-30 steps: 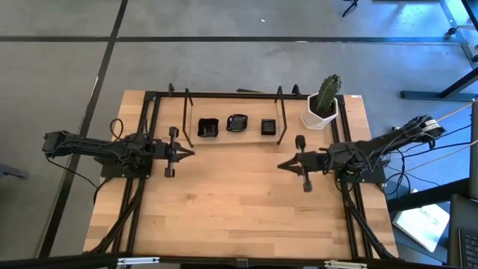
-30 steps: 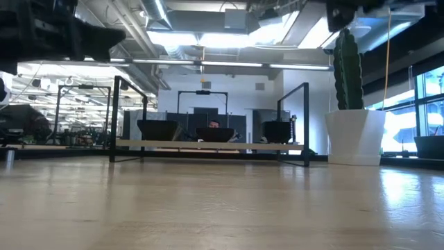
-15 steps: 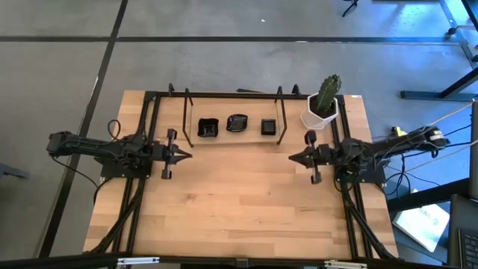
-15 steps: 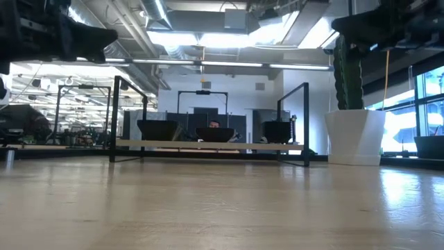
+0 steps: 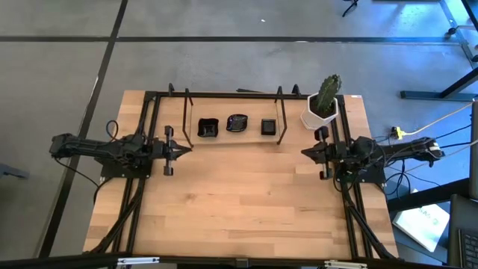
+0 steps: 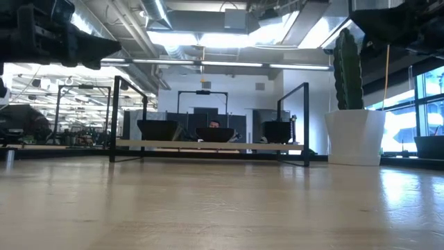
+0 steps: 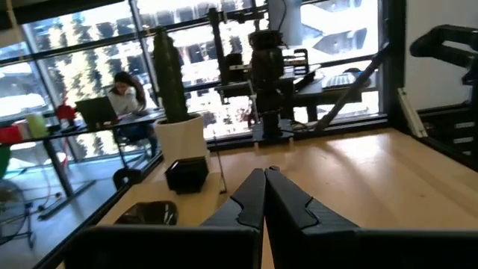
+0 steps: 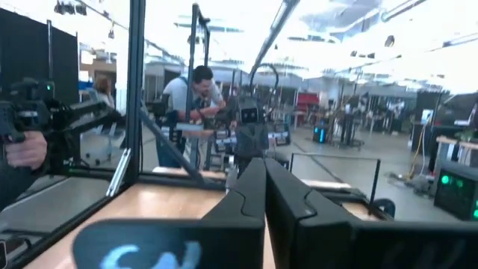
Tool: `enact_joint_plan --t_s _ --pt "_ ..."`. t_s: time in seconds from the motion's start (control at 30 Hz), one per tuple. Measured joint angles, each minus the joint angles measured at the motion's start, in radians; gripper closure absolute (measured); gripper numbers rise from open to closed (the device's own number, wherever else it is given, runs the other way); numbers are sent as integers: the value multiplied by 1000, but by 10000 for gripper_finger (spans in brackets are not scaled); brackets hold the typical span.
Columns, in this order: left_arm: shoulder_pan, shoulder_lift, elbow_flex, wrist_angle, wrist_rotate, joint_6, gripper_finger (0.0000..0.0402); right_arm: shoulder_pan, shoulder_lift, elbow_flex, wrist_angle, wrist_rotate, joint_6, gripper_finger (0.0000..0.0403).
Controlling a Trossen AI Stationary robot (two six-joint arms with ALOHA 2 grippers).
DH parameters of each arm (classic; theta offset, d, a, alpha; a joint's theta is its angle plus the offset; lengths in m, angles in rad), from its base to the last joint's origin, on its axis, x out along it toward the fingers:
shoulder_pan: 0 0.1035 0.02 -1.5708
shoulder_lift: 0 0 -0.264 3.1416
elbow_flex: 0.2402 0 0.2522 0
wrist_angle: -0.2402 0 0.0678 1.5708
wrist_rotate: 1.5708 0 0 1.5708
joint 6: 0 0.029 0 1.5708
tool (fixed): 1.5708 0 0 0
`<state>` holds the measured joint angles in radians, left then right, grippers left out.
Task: Pick & Place Mini shaped plates
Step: Return to Home Position
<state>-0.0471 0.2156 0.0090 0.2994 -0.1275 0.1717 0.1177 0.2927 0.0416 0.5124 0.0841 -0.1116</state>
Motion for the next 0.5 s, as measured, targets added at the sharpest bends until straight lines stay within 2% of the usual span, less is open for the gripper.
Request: enact_joint_plan --t_s 0.07,0.27,0.5 --pt "0 -28 0 -31 -17 -1 400 0 -46 -30 -1 0 -1 402" --pt "-9 -118 0 -98 -5 2 400 0 -159 -36 -163 0 22 402" --pt "-25 -185 0 -192 -13 -5 400 0 -218 -36 -250 -6 33 402"
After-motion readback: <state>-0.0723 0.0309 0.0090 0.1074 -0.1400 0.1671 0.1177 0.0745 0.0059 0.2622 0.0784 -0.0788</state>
